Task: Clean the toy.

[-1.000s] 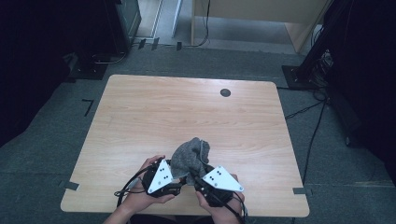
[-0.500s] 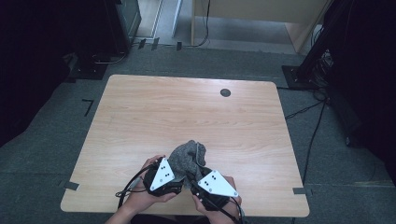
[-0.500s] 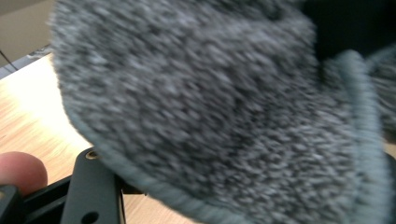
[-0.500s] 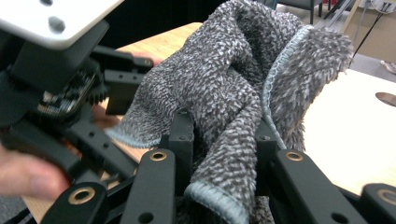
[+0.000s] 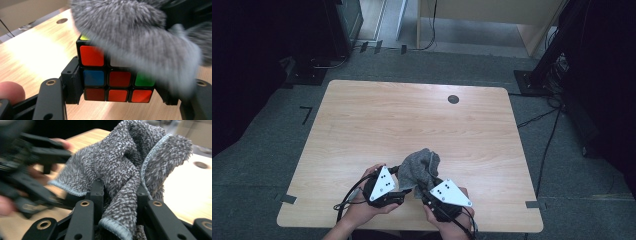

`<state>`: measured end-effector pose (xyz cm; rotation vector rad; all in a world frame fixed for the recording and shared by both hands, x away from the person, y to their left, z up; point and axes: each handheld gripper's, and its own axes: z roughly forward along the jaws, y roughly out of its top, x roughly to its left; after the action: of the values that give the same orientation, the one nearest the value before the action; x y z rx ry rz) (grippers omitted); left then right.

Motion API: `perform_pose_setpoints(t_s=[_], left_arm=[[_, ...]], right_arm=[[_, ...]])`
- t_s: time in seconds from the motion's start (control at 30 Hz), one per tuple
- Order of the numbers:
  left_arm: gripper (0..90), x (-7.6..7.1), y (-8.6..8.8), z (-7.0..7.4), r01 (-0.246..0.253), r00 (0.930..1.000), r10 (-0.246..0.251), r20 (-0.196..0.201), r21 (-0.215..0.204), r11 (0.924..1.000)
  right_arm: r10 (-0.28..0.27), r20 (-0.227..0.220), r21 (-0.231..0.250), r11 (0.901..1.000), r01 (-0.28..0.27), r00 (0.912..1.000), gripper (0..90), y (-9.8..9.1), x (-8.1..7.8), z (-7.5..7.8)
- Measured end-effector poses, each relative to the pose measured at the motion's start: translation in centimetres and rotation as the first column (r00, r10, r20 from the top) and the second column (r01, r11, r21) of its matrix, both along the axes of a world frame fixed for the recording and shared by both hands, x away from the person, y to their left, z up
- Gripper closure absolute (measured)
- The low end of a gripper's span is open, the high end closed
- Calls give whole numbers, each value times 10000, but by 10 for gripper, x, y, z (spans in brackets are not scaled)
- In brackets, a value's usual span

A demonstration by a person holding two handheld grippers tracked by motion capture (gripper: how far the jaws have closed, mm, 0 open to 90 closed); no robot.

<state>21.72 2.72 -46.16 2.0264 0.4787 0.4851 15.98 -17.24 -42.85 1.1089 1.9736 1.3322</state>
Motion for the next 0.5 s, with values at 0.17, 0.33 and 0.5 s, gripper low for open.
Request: perform_pose_setpoints(t_s=[0.17, 0.33, 0.5], left_arm=[[340, -3, -2, 0, 139, 9999, -139, 58, -82, 9999], [340, -8, -4, 3, 435, 9983, -439, 381, 120, 9990], [339, 2, 7, 7, -82, 10000, 83, 37, -381, 9992]], right_arm=[[258, 288, -231, 9994, -251, 9993, 704, 9, -4, 6], [-376, 31, 40, 9993, 376, 9993, 704, -7, 5, 6], [-464, -153, 46, 9989, 464, 9988, 705, -13, 6, 2]])
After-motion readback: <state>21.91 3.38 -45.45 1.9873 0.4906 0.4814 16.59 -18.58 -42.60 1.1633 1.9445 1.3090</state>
